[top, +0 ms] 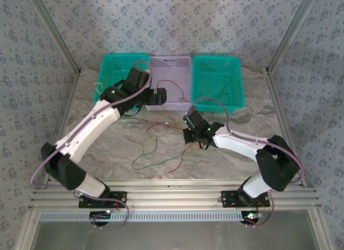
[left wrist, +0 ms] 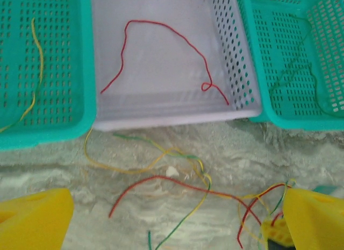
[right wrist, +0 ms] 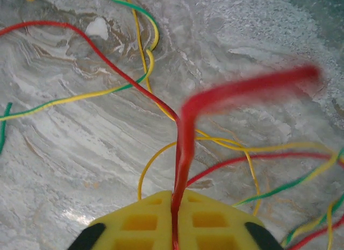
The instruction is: Untangle the cables
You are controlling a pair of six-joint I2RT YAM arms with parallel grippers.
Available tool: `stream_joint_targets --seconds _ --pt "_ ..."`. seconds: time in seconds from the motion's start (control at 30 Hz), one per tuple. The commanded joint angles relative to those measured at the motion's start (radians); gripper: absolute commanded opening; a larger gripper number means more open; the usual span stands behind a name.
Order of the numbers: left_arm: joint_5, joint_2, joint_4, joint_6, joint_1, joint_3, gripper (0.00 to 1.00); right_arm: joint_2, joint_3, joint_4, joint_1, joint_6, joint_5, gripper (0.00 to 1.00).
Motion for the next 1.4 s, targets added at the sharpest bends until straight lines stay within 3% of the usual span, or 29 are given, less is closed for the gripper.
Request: stream_joint_targets --seconds 0.0,0.17,0.3,0.5,0.8,1.07,1.37 --pt "0.014 -0.137 0.082 -0.054 -0.007 -0.117 1.0 -0.032 0.046 -0.014 -0.003 -0.009 0.022 0.0" --pt "0.08 -0.304 0.196 -0.114 -0.011 -0.365 1.0 -0.141 0.075 -0.035 -0.006 -0.034 0.016 0.0" --pt "0.182 -0.345 0.328 -0.158 -0.023 -0.501 1.0 -0.257 0.08 0.038 -0.03 -0.05 -0.113 0.0" --pt "0.268 -0.318 0.42 -0.188 -0.054 -0.531 1.0 -0.331 0.124 0.076 -0.038 -0.092 -0.307 0.0" --pt "0.358 -0.257 0.545 -0.262 -0.077 -0.561 1.0 -0.396 0.059 0.214 -0.063 -0.065 -0.452 0.0" --pt "0.321 -0.247 0.569 -0.306 -0.082 -0.569 1.0 -0.367 0.034 0.244 -0.067 -0.092 -0.566 0.0" --pt "0.158 -0.435 0.702 -0.353 -0.081 -0.691 1.0 -0.382 0.003 0.231 -0.068 -0.101 -0.547 0.0"
